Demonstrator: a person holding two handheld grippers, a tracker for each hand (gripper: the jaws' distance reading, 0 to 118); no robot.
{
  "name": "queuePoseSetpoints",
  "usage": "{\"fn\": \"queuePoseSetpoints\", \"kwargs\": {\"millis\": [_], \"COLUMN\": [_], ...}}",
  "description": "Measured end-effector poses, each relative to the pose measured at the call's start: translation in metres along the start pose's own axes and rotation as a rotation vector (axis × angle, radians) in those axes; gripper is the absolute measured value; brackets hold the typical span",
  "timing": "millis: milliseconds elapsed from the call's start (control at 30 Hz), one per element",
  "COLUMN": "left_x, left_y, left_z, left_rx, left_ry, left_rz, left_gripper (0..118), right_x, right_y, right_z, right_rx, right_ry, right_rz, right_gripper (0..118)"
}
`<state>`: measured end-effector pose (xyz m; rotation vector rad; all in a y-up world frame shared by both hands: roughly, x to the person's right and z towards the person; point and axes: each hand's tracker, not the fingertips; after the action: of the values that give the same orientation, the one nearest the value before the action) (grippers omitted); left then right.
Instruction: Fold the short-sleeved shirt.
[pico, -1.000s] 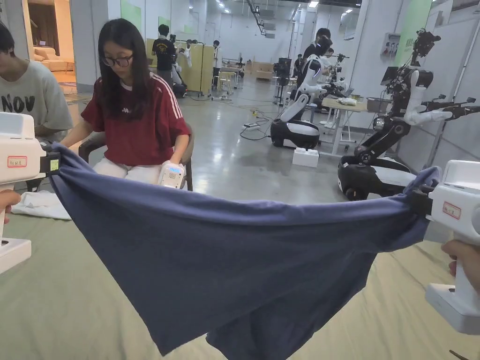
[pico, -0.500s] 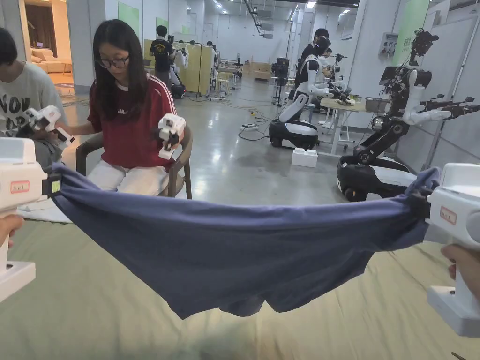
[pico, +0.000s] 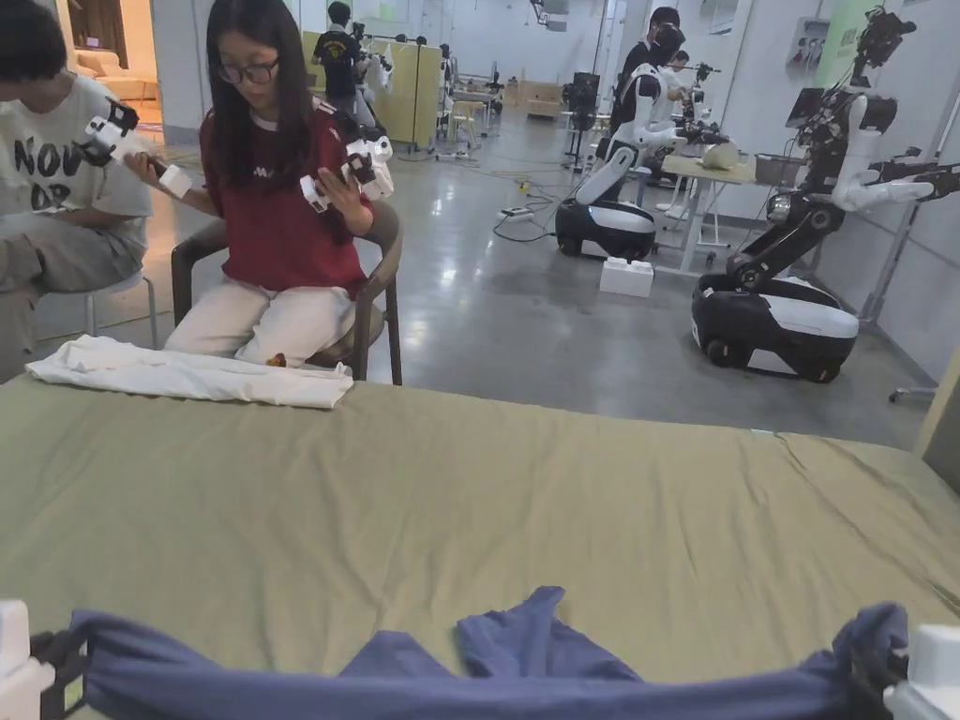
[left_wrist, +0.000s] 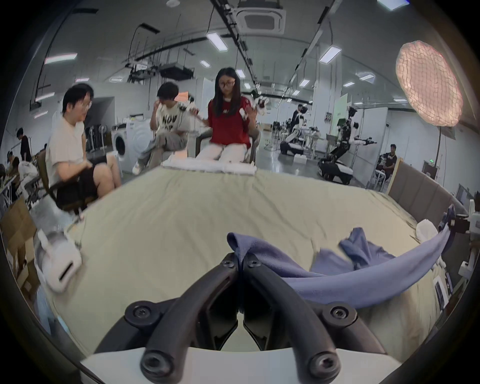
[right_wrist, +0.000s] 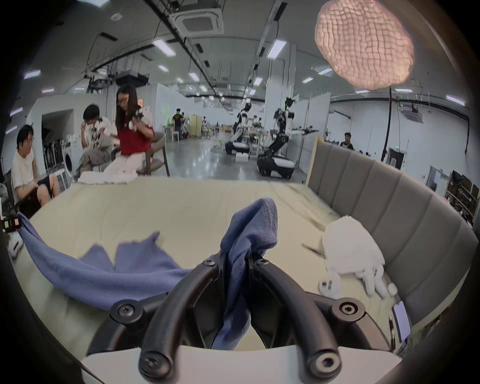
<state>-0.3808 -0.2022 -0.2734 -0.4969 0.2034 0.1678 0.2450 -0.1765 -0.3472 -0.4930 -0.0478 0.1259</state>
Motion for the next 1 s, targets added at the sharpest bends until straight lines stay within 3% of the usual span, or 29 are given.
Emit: {"fn": "queuePoseSetpoints", "kwargs": {"millis": [333,433,467,567,700,833,1000], "left_x": [-0.019,-0.025,-0.025,-0.015,0.001,0.020,0.057], "left_y": [-0.084,-0.090,-0.091,-0.085,-0.068,-0.049,-0.017], "left_z": [0.023,0.010,0.010,0.015,0.024,0.017,0.010], "left_rx": [-0.145,-0.166,-0.167,-0.169,-0.135,-0.064,0.069], "left_ry": [0.032,0.041,0.042,0.074,0.105,0.088,0.022], "left_rz": [0.029,0.041,0.040,0.015,-0.029,-0.068,-0.099], "left_gripper": [2,26,39,61,61,58,38], "right_x": [-0.006,-0.012,-0.013,-0.023,-0.036,-0.059,-0.095], "right_y": [-0.101,-0.115,-0.116,-0.117,-0.103,-0.075,-0.040], "right_z": [0.013,0.015,0.015,0.023,0.035,0.041,0.039], "right_rx": [-0.135,-0.162,-0.170,-0.168,-0.094,0.018,0.157], "right_ry": [-0.026,-0.033,-0.036,-0.058,-0.092,-0.032,-0.009], "right_rz": [-0.019,-0.018,-0.024,-0.036,-0.033,-0.037,-0.031], "right_gripper": [18,54,68,80,80,80,76]}}
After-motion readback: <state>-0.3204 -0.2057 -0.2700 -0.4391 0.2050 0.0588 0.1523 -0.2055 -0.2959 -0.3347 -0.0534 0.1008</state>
